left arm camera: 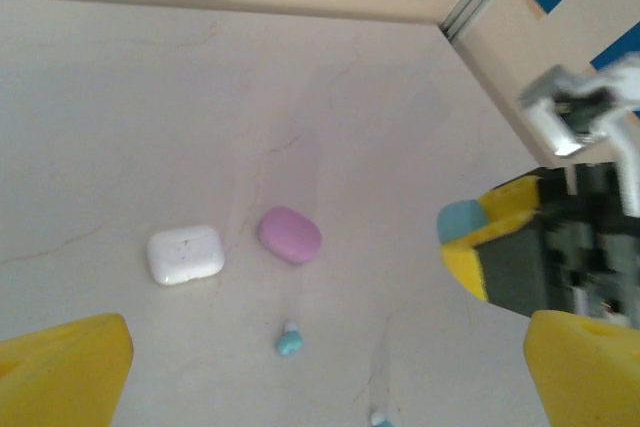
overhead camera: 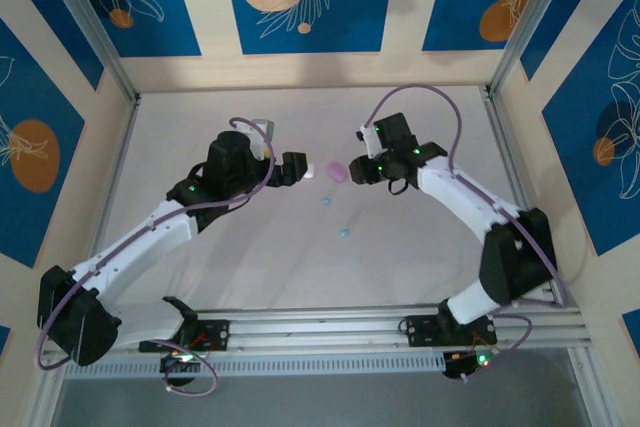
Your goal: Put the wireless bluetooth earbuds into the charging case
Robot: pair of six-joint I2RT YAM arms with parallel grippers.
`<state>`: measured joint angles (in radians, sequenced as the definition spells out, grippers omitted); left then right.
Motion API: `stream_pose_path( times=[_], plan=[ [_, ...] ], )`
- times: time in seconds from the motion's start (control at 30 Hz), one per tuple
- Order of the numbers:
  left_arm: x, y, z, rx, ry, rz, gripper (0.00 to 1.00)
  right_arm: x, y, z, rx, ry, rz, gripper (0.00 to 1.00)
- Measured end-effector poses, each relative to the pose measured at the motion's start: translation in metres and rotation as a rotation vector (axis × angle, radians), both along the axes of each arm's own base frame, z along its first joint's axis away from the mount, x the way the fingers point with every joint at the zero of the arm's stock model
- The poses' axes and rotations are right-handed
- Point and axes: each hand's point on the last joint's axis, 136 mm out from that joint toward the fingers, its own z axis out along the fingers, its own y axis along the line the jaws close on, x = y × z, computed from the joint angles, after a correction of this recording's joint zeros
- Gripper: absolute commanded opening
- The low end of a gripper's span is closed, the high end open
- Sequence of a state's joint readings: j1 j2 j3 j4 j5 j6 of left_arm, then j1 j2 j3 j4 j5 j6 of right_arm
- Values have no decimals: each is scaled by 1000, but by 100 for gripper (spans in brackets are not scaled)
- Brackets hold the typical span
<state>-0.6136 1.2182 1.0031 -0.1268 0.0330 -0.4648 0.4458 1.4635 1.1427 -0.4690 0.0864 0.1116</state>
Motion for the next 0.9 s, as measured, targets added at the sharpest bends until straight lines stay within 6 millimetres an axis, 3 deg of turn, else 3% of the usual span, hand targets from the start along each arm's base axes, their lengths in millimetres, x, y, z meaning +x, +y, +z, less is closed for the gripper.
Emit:
stream_pose_path(
  times=[0.17,0.33,0.9],
  plan=[
    [0,-9,14,-50,-40,-42,100,-23,18,45,102,-174,137,33],
    [-5,-19,21,-85,-51,-101,98,-36,23,64,146,-268,214,32],
    [-18,-47,26,-150,-24,-272,91,-53,40,69,147,-382,377,31]
  ],
)
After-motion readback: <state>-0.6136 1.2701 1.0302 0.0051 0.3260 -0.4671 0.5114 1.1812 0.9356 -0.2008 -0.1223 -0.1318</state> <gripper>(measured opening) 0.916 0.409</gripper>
